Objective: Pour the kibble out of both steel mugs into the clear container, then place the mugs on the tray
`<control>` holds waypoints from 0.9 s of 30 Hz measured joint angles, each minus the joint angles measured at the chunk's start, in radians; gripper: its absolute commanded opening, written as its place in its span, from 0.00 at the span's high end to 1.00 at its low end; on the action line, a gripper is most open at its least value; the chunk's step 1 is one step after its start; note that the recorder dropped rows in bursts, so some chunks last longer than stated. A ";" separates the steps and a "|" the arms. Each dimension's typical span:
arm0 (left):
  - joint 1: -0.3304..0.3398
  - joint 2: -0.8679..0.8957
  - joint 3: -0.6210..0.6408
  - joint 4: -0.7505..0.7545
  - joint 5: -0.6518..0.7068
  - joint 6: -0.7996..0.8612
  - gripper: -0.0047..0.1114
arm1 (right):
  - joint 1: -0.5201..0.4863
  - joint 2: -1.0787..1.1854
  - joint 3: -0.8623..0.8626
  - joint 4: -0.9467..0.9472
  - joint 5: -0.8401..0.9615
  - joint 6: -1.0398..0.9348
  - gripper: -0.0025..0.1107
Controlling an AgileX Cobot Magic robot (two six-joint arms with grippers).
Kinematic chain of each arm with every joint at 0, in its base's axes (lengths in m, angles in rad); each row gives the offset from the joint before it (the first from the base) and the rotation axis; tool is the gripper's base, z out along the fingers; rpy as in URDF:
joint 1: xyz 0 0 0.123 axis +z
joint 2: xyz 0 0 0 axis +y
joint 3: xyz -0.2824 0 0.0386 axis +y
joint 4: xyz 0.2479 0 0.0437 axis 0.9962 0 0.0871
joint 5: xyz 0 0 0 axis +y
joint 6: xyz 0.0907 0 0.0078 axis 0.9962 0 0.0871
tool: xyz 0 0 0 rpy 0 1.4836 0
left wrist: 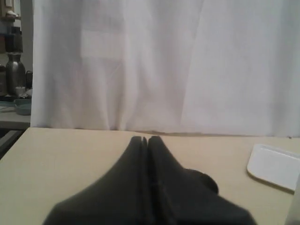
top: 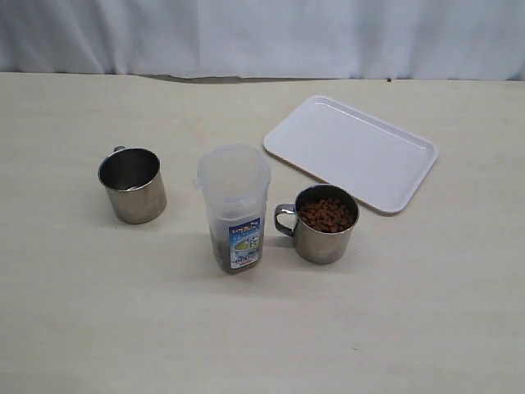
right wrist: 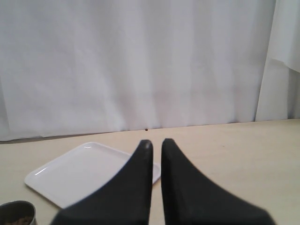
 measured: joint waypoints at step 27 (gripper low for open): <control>0.000 0.000 0.000 -0.121 0.067 0.133 0.96 | 0.000 0.000 0.000 0.004 0.000 0.000 0.93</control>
